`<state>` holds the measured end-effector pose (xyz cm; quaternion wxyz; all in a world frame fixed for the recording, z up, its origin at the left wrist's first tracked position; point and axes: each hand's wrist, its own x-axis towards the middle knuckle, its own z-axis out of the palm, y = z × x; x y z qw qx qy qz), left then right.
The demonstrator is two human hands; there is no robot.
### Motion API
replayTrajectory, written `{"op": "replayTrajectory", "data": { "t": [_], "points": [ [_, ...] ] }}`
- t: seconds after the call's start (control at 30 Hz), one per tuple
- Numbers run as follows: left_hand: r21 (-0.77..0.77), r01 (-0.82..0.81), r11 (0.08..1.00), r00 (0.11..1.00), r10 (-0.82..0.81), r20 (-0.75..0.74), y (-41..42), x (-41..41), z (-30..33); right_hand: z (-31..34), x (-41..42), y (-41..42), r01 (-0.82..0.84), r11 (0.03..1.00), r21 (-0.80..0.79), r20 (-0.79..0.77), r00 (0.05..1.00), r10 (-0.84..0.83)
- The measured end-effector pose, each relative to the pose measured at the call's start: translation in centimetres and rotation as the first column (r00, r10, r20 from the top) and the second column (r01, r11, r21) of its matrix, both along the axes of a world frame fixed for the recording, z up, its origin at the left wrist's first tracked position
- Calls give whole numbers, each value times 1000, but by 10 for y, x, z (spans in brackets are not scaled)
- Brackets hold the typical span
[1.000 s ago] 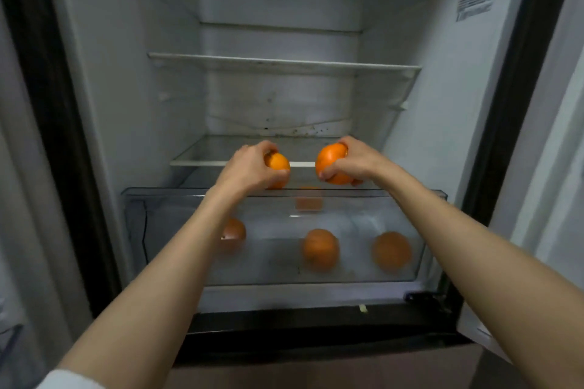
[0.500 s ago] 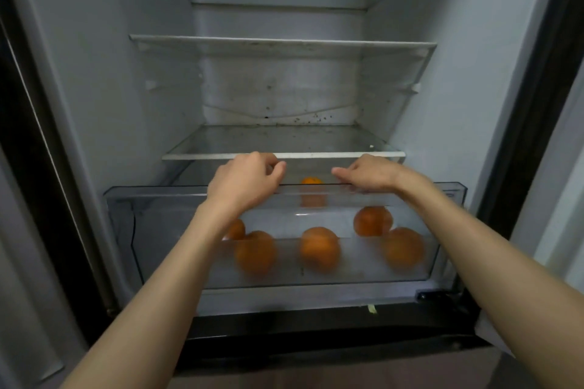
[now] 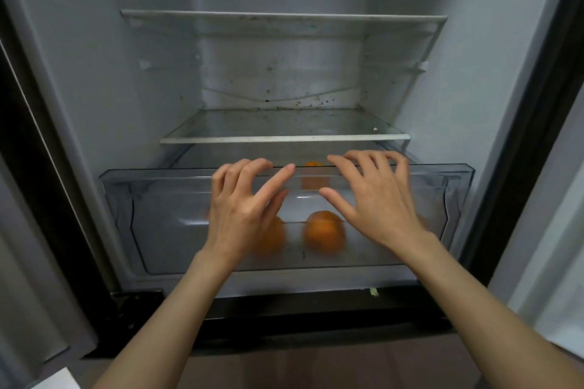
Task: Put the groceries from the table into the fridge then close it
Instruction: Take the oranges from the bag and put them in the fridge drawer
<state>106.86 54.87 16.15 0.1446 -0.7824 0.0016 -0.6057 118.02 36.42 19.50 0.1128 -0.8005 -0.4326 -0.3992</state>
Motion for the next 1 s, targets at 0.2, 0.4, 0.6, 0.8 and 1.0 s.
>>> {"op": "replayTrajectory", "data": {
  "t": [0.2,0.4,0.6,0.8,1.0],
  "points": [
    [-49,-3,999,1000,2,-25,4,10,4,-2,14,12,-11,999,38,10,1000,11],
    [-145,-40,989,998,31,-61,8,25,10,-14,19,40,62,993,102,9,998,-63],
    [-235,-108,966,981,66,-182,6,40,17,-13,33,56,58,992,112,-72,996,-50],
    [-267,-254,930,874,102,-476,15,49,19,-12,45,67,61,998,-8,-187,980,-61],
    [-304,-262,916,838,60,-543,35,70,17,-19,62,82,74,994,-82,-256,962,-93]
  ]
}}
